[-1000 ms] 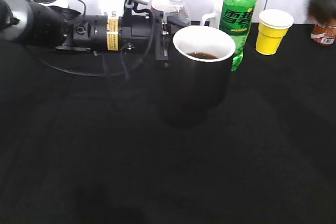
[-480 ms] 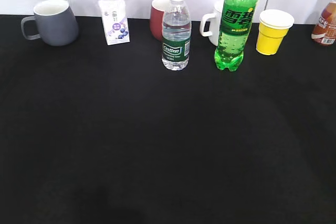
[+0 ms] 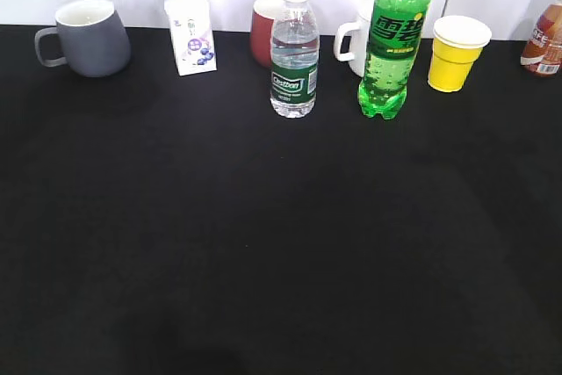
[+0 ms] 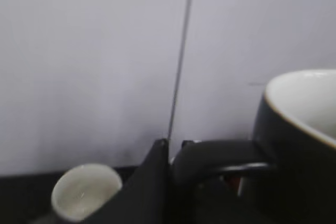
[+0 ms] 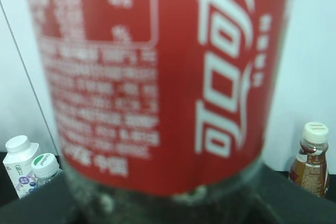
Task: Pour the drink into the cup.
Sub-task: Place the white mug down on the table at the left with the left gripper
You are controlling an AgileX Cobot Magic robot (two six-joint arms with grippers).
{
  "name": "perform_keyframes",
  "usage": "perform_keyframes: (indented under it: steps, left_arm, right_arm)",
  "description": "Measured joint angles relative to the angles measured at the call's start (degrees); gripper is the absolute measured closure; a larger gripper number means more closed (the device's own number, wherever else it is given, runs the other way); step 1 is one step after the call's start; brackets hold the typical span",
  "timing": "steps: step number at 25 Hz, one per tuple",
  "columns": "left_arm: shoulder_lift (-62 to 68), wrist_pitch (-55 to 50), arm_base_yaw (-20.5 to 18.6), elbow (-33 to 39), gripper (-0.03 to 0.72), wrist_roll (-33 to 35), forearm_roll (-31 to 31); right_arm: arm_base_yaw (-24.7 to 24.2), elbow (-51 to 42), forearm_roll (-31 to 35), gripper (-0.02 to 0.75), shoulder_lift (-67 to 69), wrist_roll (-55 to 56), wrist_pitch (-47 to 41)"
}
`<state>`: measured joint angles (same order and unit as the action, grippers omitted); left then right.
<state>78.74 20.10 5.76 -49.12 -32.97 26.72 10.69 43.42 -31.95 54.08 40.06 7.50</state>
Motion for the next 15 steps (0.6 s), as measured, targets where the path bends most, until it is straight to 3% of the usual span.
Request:
perform_keyframes:
  steps: [2, 6, 11, 15]
  left_arm:
    - [0.5, 8.6, -0.1, 5.3, 0.652, 9.6, -4.7]
    - [6.1, 30.3, 0.0, 15.7, 0.652, 17.8, -18.5]
    - [16.4, 43.0, -0.1, 17.6, 0.652, 20.4, -19.8]
    - [27.2, 44.3, -0.1, 16.8, 0.652, 22.6, -18.1]
  right_arm:
    - [0.0, 0.0, 0.0, 0.372, 0.0, 0.0, 0.2]
    - [0.0, 0.0, -1.1, 0.372, 0.0, 0.0, 0.4]
    - [0.0, 0.0, -2.9, 0.372, 0.0, 0.0, 0.5]
    - [0.0, 0.0, -5.0, 0.372, 0.0, 0.0, 0.5]
